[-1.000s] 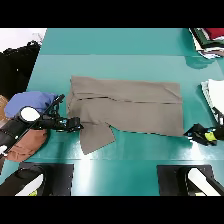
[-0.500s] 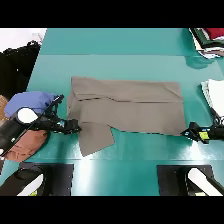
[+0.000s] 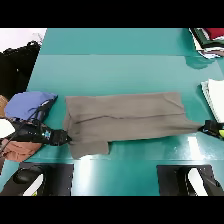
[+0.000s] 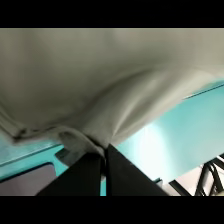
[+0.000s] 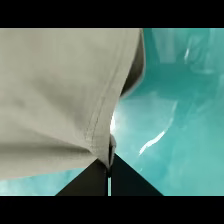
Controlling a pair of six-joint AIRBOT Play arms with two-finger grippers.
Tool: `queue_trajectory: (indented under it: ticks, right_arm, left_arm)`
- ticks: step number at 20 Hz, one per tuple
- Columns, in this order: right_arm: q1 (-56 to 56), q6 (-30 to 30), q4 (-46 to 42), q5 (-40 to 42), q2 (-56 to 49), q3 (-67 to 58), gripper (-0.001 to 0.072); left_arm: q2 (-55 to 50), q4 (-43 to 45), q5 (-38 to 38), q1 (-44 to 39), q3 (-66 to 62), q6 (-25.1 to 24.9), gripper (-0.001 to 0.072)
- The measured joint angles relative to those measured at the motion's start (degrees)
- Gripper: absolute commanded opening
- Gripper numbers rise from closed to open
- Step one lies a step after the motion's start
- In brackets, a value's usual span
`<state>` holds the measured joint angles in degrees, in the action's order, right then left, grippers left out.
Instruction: Fold the shirts.
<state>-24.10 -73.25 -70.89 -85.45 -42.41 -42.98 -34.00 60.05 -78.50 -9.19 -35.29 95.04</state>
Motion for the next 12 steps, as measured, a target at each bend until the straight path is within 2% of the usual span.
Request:
queue_trajectory:
  ticks: [5,10,11,12]
  right_arm:
    - [10.6,-3.2,-0.8,3.4,-9.9,-10.1,0.0016]
    - [17.3,-5.6,-0.5,7.3,-27.4,-21.6,0.0023]
    - [18.0,-5.8,0.2,7.8,-30.4,-23.6,0.0155]
    - [18.3,-6.0,1.3,8.1,-33.4,-26.0,0.0307]
  left_arm:
    - [-7.9,6.6,9.6,0.0,-7.8,-0.2,0.0028]
    - [-25.0,9.6,22.3,0.0,-16.5,-2.0,0.0031]
    - [-28.2,10.0,24.3,0.0,-18.1,-2.1,0.0234]
    - [-31.4,10.0,26.3,0.0,-20.0,-2.3,0.0518]
